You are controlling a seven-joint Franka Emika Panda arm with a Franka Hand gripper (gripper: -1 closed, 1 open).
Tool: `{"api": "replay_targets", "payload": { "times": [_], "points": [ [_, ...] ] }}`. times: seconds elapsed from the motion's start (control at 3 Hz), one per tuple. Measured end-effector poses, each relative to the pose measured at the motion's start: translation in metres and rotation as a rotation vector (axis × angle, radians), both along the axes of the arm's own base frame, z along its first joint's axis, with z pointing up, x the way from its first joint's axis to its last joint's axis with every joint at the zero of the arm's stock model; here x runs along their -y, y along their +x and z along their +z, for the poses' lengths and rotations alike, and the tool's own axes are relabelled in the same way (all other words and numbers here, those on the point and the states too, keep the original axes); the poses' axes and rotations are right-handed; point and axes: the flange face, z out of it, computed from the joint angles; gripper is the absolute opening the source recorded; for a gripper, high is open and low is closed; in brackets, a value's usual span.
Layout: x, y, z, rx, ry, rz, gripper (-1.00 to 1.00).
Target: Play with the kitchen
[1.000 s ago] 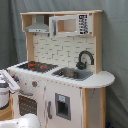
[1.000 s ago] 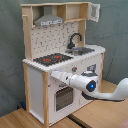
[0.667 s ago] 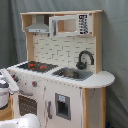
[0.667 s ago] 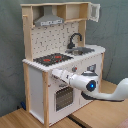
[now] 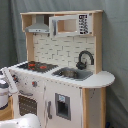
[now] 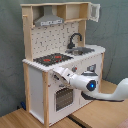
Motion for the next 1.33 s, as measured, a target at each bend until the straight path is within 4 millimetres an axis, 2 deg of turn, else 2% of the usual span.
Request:
{"api": "replay_targets", "payload": {
  "times": [0.33, 0.67, 1.0, 1.33],
  "points": [
    [0.0, 0.0, 0.0, -0.004, 0.103, -0.01, -1.0],
    [-0.001, -0.001, -0.001, -0.007, 0.132, -0.012, -1.0],
    [-0.001, -0.001, -0.001, -0.007, 0.132, -0.012, 1.0],
    [0.004, -0.024, 0.001, 0.007, 0.087, -0.029, 1.0]
  ]
}}
